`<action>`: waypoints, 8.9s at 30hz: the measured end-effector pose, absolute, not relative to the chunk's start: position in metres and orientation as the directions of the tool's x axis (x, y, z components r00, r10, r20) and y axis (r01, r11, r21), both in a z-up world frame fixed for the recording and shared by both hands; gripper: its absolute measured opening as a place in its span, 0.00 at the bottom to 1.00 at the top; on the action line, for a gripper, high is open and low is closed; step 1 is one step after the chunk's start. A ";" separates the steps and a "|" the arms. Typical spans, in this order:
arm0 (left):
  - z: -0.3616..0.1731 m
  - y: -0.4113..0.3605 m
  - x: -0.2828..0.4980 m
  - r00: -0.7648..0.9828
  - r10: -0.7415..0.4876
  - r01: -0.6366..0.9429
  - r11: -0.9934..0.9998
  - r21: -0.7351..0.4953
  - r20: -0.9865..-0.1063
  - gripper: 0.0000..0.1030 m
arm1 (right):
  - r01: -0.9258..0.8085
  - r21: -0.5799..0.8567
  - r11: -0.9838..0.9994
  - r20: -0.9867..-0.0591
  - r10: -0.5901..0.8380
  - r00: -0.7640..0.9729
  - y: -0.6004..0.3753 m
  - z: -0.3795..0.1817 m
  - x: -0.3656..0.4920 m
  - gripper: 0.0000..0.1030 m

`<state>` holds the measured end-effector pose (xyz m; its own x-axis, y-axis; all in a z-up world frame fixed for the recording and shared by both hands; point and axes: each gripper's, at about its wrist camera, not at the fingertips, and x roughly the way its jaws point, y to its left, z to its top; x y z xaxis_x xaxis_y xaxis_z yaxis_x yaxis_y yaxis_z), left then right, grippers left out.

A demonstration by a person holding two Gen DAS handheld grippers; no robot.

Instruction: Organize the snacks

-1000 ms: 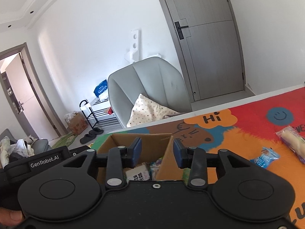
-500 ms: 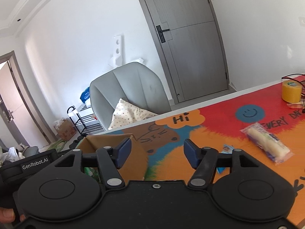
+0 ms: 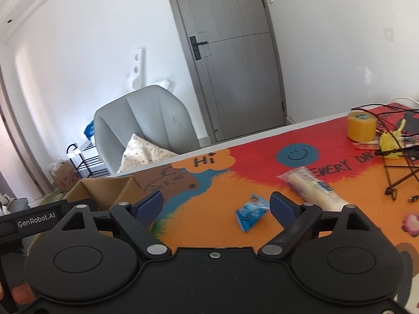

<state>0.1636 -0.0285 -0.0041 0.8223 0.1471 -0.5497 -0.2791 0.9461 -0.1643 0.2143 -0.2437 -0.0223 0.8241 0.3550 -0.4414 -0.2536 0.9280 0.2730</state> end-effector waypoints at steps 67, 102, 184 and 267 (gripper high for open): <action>-0.118 -0.196 0.298 0.773 -0.014 0.004 1.000 -0.017 -0.634 0.57 | -0.227 0.298 0.927 -0.567 0.363 0.740 -0.343 -0.118 0.307 0.46; -0.072 -0.129 0.227 0.796 0.063 -0.098 0.995 -0.026 -0.602 0.31 | -0.234 0.086 0.968 -0.575 0.240 0.782 -0.295 -0.126 0.293 0.34; 0.002 0.112 0.110 0.846 0.236 -0.378 0.897 -0.227 -0.477 0.80 | -0.500 0.155 0.852 -0.425 0.515 0.745 -0.073 -0.022 0.199 0.33; 0.047 0.009 -0.009 0.848 0.060 -0.070 0.998 0.001 -0.527 1.00 | -0.221 0.143 0.965 -0.436 0.262 0.861 -0.262 0.031 0.044 1.00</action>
<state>-0.0086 0.0091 0.0467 0.8480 0.0599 -0.5266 -0.0697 0.9976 0.0013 0.0437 -0.2623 0.0312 0.8613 0.2618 -0.4355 -0.2208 0.9648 0.1432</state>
